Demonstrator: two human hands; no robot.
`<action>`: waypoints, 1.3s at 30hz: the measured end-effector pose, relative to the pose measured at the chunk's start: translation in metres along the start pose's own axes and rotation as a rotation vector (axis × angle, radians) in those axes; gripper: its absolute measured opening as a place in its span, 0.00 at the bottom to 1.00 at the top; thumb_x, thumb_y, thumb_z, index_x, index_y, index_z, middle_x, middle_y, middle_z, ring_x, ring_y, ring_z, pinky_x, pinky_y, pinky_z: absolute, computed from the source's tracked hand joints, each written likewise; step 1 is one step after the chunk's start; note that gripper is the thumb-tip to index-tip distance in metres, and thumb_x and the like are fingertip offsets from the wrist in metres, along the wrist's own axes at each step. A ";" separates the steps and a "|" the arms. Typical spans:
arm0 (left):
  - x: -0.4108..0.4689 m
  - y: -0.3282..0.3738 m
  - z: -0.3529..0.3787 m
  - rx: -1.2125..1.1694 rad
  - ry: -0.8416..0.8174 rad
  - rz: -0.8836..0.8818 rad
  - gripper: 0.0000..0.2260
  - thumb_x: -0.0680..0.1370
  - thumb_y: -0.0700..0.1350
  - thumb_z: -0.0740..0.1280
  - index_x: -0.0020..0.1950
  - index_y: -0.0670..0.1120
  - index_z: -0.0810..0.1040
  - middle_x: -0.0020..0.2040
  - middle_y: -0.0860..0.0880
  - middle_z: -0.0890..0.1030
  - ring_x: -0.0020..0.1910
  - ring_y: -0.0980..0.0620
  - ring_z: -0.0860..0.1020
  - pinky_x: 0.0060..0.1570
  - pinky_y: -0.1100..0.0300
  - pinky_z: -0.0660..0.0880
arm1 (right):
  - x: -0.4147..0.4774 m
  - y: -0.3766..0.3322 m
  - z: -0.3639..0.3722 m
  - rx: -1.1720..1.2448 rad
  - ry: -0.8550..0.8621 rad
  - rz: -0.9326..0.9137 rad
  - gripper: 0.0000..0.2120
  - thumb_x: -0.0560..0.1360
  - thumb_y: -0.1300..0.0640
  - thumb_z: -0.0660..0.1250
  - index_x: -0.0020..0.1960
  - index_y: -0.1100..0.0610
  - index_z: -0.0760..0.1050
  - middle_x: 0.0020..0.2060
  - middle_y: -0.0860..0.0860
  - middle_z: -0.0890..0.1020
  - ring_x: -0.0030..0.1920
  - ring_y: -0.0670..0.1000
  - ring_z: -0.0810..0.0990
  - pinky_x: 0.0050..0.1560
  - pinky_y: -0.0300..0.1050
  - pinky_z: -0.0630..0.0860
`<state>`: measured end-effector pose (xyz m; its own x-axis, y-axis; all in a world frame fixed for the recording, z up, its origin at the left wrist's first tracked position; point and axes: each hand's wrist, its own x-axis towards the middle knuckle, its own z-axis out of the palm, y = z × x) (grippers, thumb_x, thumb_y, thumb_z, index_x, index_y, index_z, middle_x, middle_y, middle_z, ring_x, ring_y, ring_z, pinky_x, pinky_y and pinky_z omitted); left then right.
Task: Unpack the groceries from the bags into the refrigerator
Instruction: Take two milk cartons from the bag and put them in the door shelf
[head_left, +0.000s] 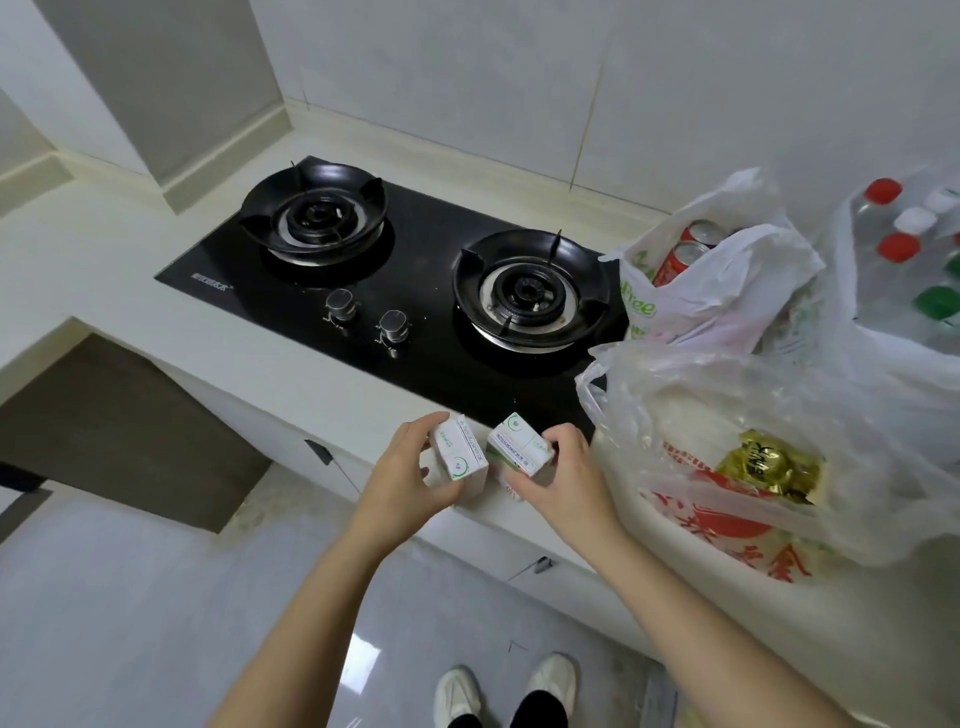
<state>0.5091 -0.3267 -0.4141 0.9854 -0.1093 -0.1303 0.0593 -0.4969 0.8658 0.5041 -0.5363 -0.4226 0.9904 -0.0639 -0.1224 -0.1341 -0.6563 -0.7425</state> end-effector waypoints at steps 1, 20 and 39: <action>0.000 -0.004 0.001 -0.026 0.006 -0.012 0.32 0.70 0.45 0.76 0.70 0.57 0.66 0.64 0.60 0.70 0.62 0.61 0.71 0.54 0.64 0.73 | 0.002 0.003 -0.002 0.015 -0.051 -0.004 0.27 0.67 0.48 0.77 0.60 0.50 0.67 0.57 0.44 0.71 0.52 0.43 0.73 0.51 0.47 0.76; 0.013 -0.048 0.008 -0.119 -0.148 0.057 0.31 0.71 0.42 0.77 0.67 0.61 0.67 0.59 0.68 0.76 0.54 0.59 0.78 0.50 0.62 0.77 | 0.017 0.019 0.007 0.323 -0.393 0.062 0.33 0.67 0.64 0.78 0.65 0.46 0.68 0.53 0.44 0.81 0.47 0.40 0.81 0.41 0.34 0.75; 0.008 -0.037 0.012 -0.116 -0.102 -0.006 0.31 0.71 0.44 0.76 0.70 0.58 0.68 0.61 0.61 0.77 0.52 0.57 0.78 0.48 0.61 0.78 | 0.016 0.027 0.017 0.382 -0.346 0.077 0.33 0.66 0.67 0.78 0.63 0.44 0.69 0.54 0.45 0.82 0.54 0.46 0.82 0.54 0.47 0.80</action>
<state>0.5130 -0.3196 -0.4529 0.9642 -0.1964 -0.1784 0.0885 -0.3957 0.9141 0.5155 -0.5418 -0.4556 0.9171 0.1936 -0.3486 -0.2723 -0.3346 -0.9022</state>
